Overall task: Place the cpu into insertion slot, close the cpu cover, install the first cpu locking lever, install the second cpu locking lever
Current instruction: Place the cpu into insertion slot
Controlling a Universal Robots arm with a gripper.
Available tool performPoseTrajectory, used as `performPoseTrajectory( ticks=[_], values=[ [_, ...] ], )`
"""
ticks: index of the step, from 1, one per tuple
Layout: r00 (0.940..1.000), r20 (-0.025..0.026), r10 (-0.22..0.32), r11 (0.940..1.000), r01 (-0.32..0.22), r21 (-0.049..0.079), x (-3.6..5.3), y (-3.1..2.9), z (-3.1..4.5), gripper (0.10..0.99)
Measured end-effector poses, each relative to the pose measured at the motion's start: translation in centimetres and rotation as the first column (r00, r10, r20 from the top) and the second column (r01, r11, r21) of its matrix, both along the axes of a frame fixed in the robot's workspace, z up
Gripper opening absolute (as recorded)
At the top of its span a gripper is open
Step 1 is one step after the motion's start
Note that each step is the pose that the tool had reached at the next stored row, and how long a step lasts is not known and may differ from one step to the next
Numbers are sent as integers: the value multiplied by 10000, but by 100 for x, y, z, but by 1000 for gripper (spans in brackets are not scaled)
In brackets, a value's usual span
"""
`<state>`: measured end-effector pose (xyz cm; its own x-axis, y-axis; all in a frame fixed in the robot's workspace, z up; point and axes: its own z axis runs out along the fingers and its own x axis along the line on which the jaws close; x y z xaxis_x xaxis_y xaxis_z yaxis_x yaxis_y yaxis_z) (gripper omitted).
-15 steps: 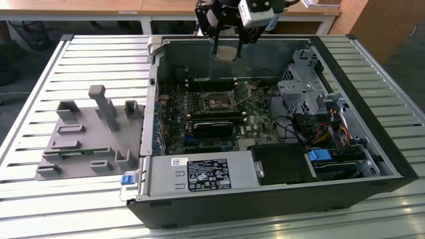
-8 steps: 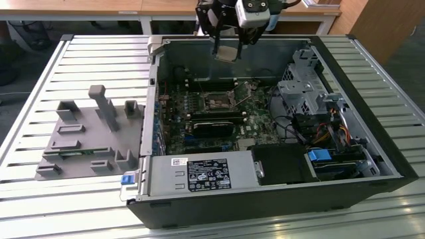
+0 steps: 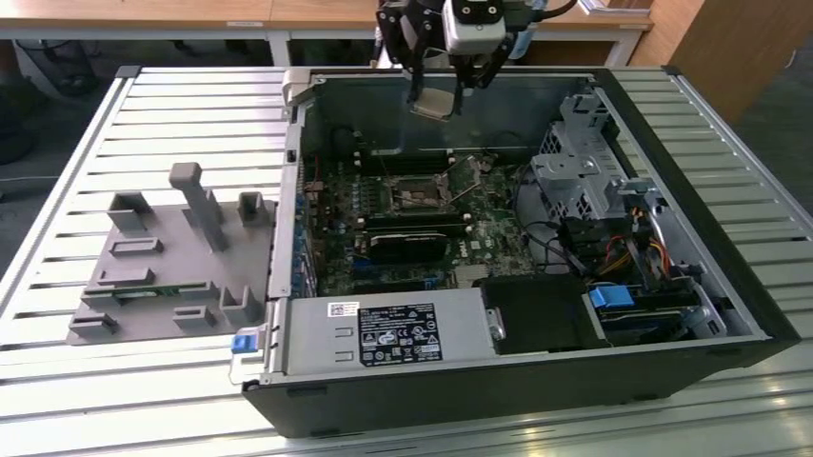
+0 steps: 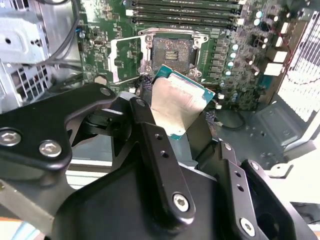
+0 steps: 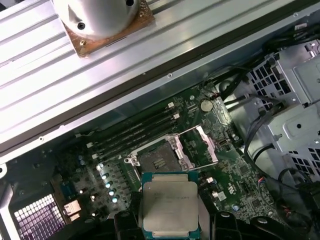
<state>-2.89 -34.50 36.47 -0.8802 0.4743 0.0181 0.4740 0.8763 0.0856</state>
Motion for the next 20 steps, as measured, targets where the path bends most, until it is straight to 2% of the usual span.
performPoseTrajectory(
  ticks=[4,9,20],
  values=[
    [9987,0,-516,9987,516,-8,0,1,-3,529],
    [9942,0,-1079,9942,1079,-11,0,5,-6,529],
    [9762,1,-2169,9762,2169,-12,0,6,-14,529]
  ],
)
